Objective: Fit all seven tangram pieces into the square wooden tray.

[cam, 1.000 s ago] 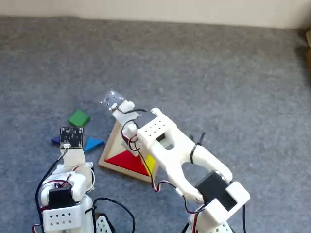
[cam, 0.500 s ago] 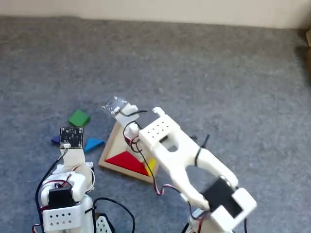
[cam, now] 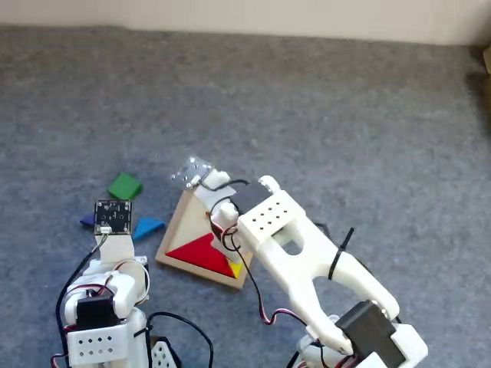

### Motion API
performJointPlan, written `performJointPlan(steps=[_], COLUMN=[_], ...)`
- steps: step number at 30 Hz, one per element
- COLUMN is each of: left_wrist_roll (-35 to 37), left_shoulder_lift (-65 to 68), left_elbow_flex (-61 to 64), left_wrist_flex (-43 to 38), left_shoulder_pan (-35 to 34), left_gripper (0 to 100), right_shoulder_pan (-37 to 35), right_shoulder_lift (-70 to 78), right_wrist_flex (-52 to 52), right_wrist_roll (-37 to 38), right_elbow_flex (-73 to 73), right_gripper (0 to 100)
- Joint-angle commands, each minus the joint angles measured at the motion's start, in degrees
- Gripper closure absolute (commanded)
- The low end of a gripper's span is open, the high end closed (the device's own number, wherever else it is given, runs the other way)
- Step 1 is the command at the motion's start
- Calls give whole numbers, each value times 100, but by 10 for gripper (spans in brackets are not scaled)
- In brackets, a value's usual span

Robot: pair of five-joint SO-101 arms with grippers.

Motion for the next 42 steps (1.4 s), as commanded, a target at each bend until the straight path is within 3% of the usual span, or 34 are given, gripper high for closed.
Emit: performJointPlan(steps=[1, 12, 21, 26, 32, 42], left_wrist_roll=[62, 62, 62, 62, 62, 62], left_shoulder_lift=[-189, -189, -189, -189, -189, -189], left_elbow_flex=[110, 110, 110, 110, 110, 110], left_wrist_flex=[26, 26, 26, 26, 26, 26], left_shoulder_pan=[-66, -66, -66, -66, -66, -66], left_gripper=[987, 987, 987, 987, 987, 987], right_shoulder_pan=[101, -22, -374, -391, -391, -374], right_shoulder_lift=[-277, -198, 1165, 1077, 840, 778], right_wrist_flex=[31, -215, -259, -242, -593, -1086], right_wrist_roll=[431, 440, 404, 387, -255, -281], right_elbow_flex=[40, 295, 57, -119, -119, -119], right_gripper=[993, 993, 993, 993, 993, 993])
